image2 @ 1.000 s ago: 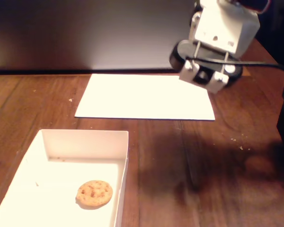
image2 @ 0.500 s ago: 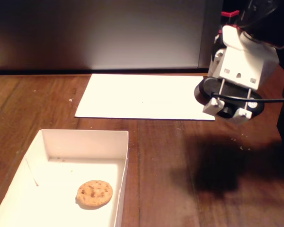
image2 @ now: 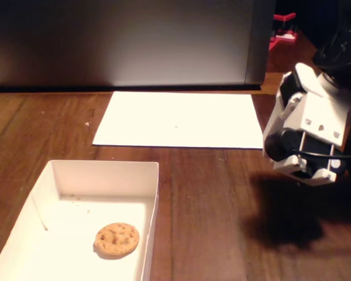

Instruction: Grasp a mini cookies block and put it in the white box.

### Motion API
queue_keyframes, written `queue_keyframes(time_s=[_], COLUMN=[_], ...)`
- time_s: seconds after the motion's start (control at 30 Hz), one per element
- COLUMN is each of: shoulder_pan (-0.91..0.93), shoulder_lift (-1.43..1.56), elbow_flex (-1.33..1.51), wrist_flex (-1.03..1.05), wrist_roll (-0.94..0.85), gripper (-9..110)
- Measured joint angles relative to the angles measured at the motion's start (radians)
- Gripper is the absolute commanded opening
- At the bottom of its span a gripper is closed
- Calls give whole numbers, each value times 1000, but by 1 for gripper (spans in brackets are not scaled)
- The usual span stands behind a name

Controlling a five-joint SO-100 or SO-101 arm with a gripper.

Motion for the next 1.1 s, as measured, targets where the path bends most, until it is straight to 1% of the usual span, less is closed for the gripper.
queue_keyframes(time_s=[0.63,1.1], shoulder_pan=[29,49], shoulder_lift=[37,37], elbow_flex=[81,117], wrist_flex=[31,43], wrist_roll=[-2,31], gripper=[0,0])
